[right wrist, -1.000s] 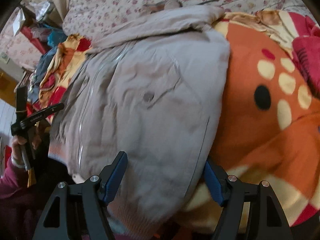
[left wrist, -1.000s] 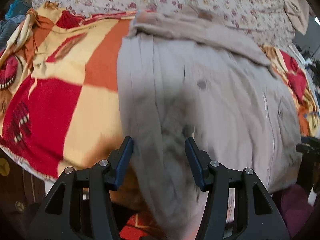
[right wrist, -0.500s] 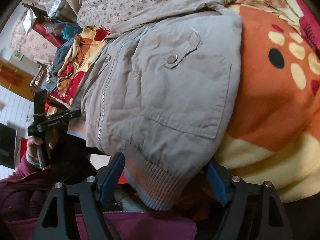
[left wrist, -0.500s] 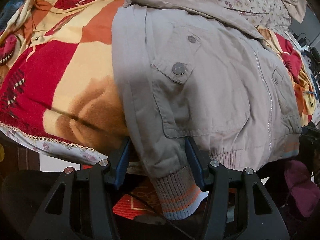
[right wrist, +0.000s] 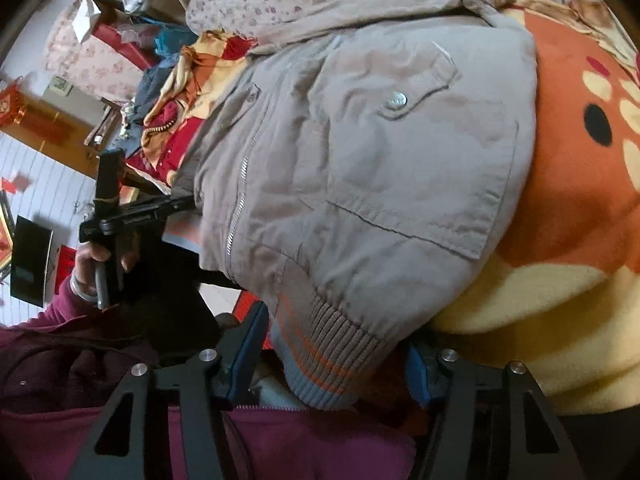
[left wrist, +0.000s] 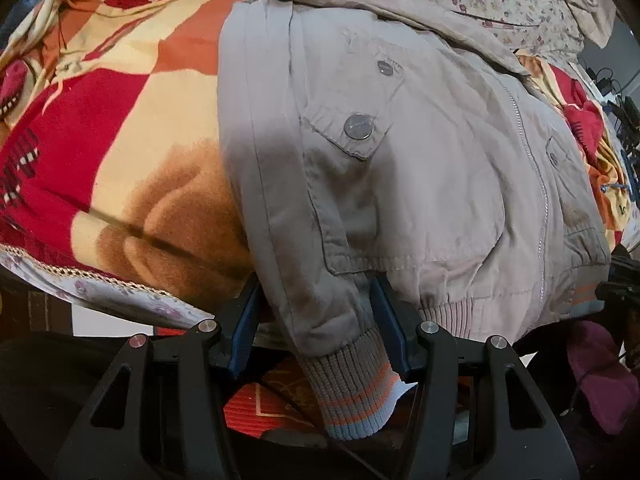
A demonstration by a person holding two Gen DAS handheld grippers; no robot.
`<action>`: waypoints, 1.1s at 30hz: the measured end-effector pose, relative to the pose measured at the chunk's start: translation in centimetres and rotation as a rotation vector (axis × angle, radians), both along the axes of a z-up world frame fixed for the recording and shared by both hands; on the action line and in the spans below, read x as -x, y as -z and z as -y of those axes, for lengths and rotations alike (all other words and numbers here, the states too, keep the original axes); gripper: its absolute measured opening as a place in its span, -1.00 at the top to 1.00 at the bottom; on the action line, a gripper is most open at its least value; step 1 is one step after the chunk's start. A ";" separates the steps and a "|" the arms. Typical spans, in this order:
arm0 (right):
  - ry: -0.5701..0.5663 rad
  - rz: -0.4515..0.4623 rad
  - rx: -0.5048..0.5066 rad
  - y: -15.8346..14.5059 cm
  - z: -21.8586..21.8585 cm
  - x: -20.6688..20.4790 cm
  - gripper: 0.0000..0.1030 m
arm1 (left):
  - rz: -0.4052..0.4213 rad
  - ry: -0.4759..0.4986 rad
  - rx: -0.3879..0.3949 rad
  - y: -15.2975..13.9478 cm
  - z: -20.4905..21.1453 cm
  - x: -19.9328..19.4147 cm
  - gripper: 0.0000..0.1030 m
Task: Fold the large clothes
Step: 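Grasp the striped ribbed hem of the jacket with both grippers, then carry the hem over the jacket toward the collar and open both grippers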
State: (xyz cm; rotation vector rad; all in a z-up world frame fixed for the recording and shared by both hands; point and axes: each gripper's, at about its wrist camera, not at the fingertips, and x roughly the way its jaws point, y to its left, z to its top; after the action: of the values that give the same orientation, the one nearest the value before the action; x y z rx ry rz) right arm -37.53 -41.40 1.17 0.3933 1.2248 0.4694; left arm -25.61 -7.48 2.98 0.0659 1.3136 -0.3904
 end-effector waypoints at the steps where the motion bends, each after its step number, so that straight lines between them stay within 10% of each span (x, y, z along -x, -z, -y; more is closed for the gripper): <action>1: 0.011 -0.008 -0.008 0.3 0.1 -0.2 -0.17 | -0.003 0.001 0.000 0.0 0.0 -0.1 -0.04; 7: 0.042 -0.027 -0.053 1.6 0.1 -0.7 -0.16 | 0.007 0.019 -0.014 0.1 0.2 0.2 -0.05; 13: 0.051 -0.008 -0.058 0.4 0.7 -0.5 0.43 | -0.005 0.055 -0.007 0.3 0.6 0.3 -0.03; 19: 0.052 0.077 -0.082 -2.3 0.5 -0.5 0.59 | -0.019 0.085 0.070 -1.6 0.3 0.2 0.67; 33: 0.129 0.317 -0.159 -9.3 2.3 -4.0 0.67 | 0.261 -0.098 0.235 -11.5 -2.1 -5.2 0.69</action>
State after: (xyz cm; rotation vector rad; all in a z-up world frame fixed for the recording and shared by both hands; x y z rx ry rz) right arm -33.56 -43.68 10.44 0.5093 0.8527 0.4986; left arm -20.45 -5.33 14.49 -0.1405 1.0028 -0.4343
